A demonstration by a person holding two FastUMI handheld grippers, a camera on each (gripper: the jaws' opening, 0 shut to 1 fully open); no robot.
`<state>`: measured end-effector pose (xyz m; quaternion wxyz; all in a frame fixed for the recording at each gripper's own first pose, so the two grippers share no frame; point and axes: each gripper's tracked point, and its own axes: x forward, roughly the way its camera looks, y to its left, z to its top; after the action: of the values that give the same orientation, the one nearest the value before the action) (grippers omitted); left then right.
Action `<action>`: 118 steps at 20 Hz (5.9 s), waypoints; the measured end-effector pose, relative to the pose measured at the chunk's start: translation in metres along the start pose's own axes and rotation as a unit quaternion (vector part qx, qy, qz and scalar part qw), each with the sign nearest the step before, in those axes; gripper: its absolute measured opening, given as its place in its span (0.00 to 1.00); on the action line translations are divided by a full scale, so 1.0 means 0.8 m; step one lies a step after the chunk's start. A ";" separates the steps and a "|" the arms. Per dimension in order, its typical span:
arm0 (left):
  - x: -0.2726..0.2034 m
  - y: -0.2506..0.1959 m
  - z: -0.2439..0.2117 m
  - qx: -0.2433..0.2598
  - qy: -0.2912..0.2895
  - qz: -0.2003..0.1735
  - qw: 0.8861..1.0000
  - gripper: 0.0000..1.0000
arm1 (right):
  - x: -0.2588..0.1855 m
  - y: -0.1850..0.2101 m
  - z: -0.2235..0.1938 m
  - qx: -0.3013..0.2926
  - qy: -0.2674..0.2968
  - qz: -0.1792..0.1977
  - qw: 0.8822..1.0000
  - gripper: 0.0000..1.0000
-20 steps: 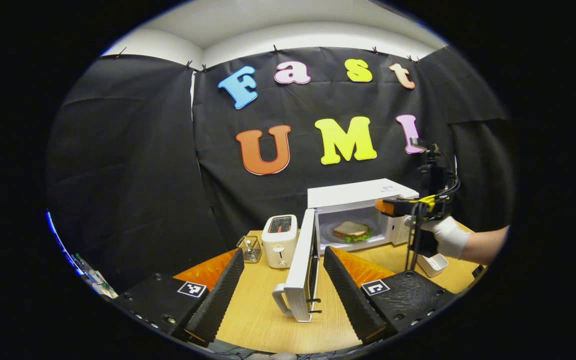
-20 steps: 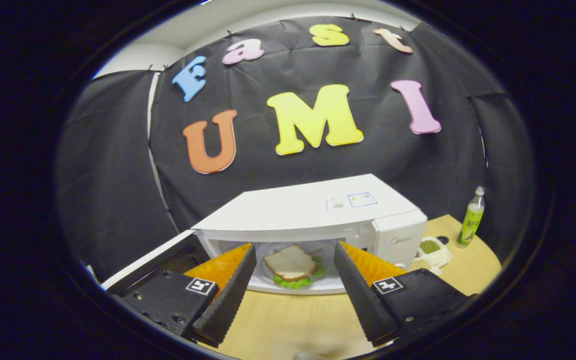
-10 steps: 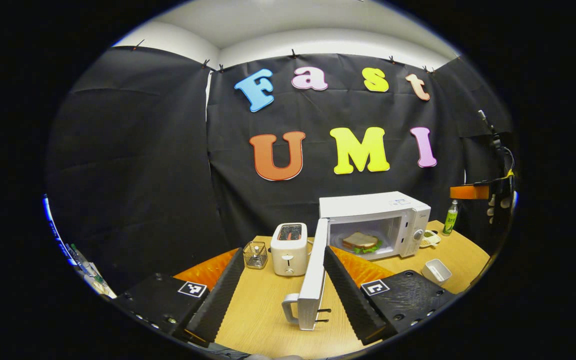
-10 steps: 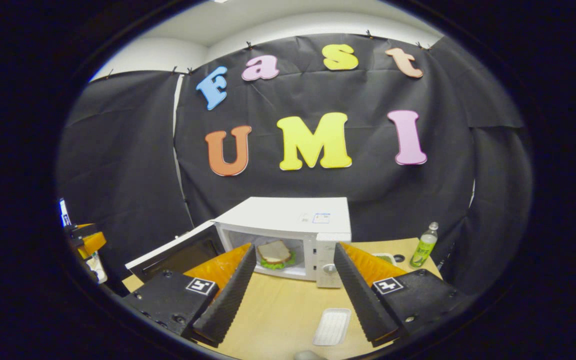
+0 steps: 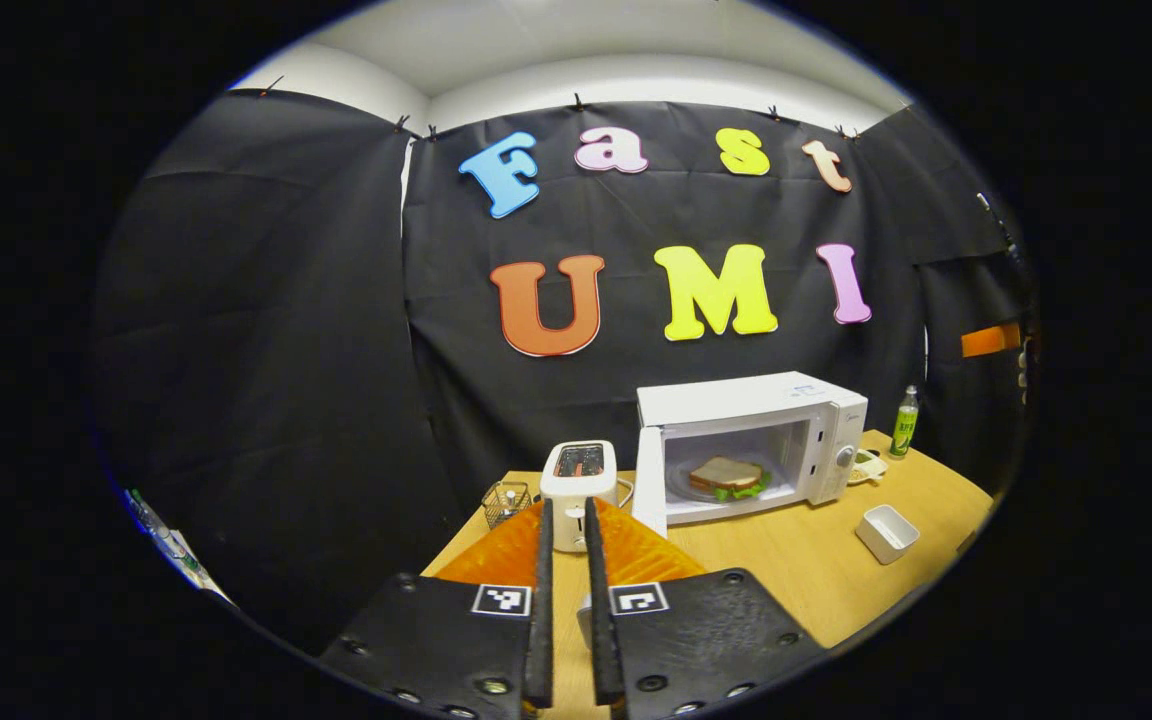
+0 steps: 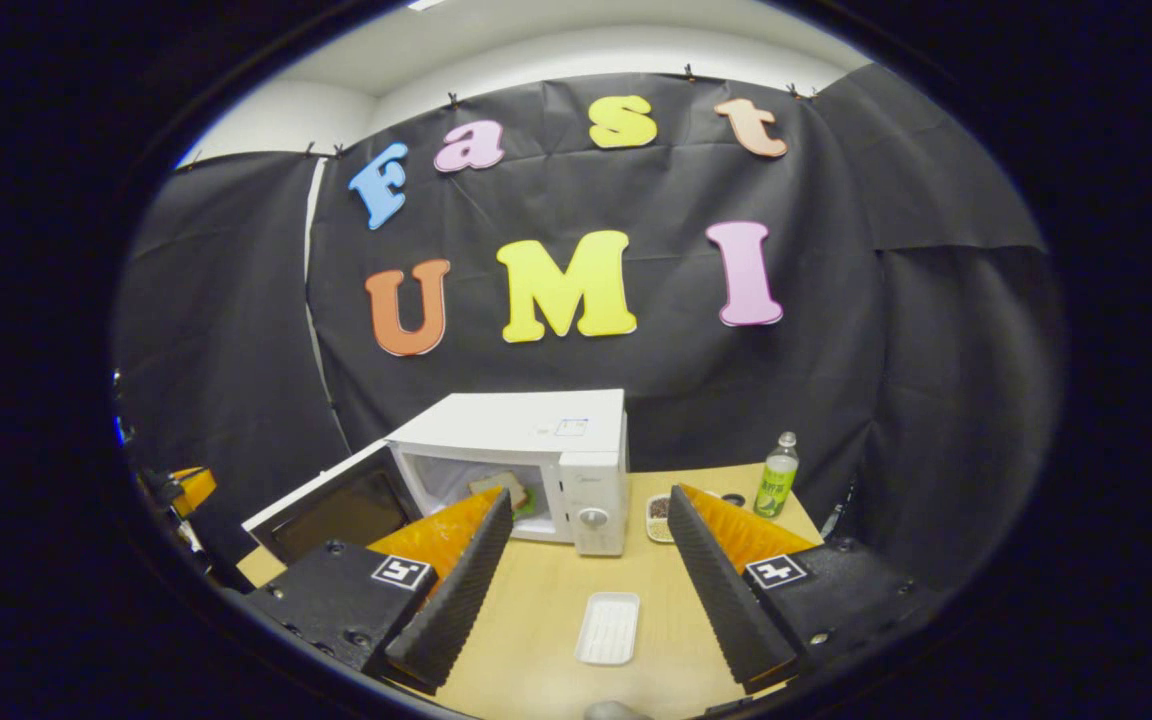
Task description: Open the microwave oven with the left hand, put the food in, and close the microwave oven.
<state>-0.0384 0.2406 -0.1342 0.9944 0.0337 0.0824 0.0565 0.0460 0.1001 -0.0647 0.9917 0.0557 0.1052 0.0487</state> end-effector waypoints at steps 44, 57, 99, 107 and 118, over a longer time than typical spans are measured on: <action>0.090 -0.329 -0.099 0.032 0.072 -0.236 0.968 0.00 | -0.070 -0.115 0.002 0.028 0.019 -0.080 0.996 0.99; 0.150 -0.407 -0.075 0.048 0.061 -0.257 0.963 0.00 | -0.078 -0.168 -0.001 0.029 0.022 -0.105 0.994 0.92; 0.285 -0.480 -0.045 -0.017 0.098 -0.225 0.969 0.00 | -0.036 -0.194 -0.004 0.041 0.032 -0.140 0.989 0.99; 0.202 -0.441 0.051 -0.009 0.027 -0.233 0.972 0.96 | -0.001 -0.144 0.022 0.017 0.006 -0.085 0.996 0.99; 0.077 -0.321 0.142 -0.007 -0.025 -0.154 0.988 0.96 | 0.016 -0.103 0.026 -0.026 -0.016 -0.017 0.999 0.92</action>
<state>0.0681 -0.0134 -0.0521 0.9932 0.0146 0.0616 -0.0974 0.0701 0.0182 -0.0571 0.9951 0.0290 0.0886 0.0334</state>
